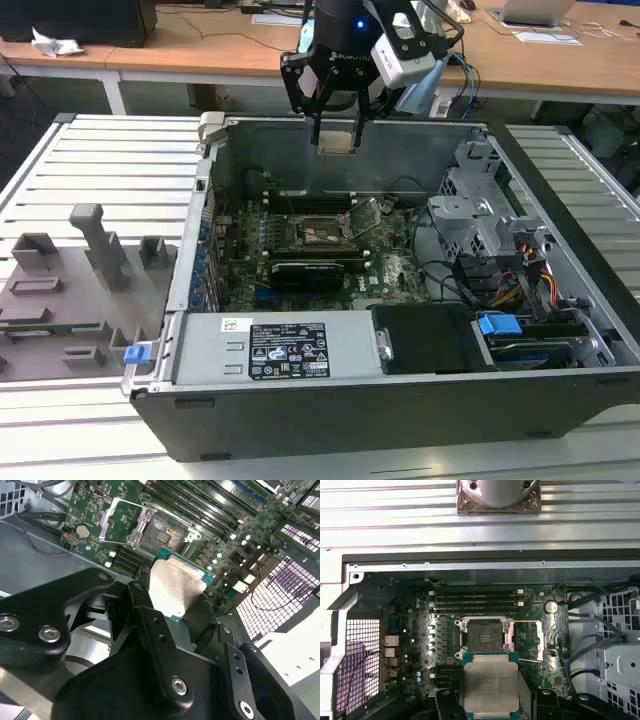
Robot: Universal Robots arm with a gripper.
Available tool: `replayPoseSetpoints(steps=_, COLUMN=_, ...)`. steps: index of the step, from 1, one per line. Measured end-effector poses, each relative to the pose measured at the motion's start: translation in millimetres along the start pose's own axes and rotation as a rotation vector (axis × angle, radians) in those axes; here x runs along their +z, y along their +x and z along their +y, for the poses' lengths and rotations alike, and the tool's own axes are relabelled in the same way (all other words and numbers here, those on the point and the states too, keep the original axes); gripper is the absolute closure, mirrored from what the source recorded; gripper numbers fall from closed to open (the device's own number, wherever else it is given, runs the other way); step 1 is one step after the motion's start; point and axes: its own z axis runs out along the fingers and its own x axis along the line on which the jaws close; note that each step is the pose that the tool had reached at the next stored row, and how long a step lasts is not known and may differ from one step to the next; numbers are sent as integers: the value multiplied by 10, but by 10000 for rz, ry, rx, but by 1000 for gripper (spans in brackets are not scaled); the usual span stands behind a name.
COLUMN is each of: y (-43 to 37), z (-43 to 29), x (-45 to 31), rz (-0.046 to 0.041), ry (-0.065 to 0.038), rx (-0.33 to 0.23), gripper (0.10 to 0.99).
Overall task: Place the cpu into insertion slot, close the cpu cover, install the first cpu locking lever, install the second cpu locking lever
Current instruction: 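Place the cpu into insertion slot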
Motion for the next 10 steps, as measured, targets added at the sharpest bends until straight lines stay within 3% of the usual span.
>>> replayPoseSetpoints(steps=10, y=0, z=0, x=1, rz=-24, ry=-5, rx=273, gripper=557)
